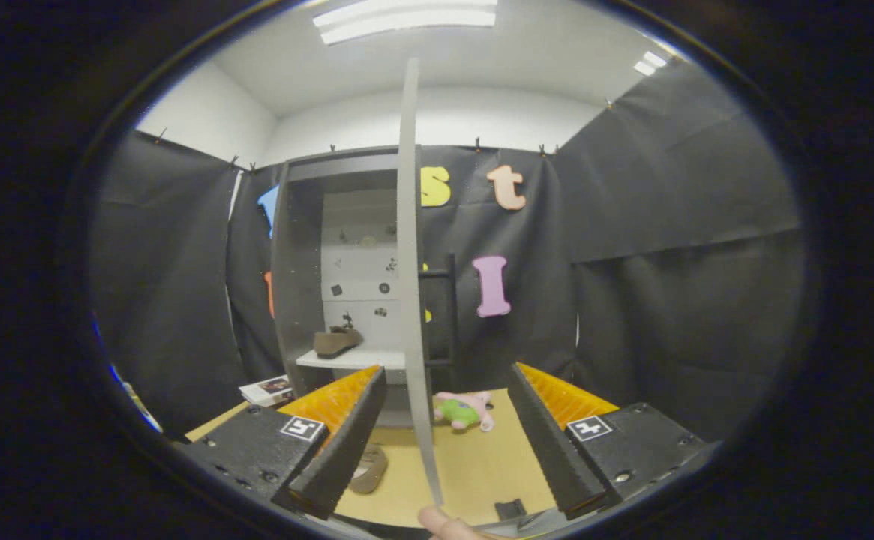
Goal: Open the shoe cabinet door, grab the shoes and put them into the shoe cabinet, then close the shoe cabinet door.
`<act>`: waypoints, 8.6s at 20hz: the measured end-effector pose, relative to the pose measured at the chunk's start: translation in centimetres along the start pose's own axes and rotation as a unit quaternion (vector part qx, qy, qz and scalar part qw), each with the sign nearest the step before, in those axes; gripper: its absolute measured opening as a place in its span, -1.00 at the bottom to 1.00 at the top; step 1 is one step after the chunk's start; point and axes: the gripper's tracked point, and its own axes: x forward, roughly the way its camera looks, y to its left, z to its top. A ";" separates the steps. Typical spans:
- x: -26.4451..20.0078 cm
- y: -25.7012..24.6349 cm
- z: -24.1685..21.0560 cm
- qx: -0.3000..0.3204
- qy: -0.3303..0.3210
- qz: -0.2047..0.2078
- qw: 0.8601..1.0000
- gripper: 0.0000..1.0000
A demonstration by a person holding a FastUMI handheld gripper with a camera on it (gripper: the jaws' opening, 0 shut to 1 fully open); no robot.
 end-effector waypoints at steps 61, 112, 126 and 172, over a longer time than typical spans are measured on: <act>22.4 20.3 -35.8 0.002 0.237 0.088 0.968 -0.83; 56.7 21.6 -6.7 -0.146 0.168 0.015 0.975 -0.81; 55.8 22.0 -8.3 -0.094 0.230 0.037 0.968 -0.04; -5.1 5.9 12.3 -0.033 0.007 0.126 0.991 1.00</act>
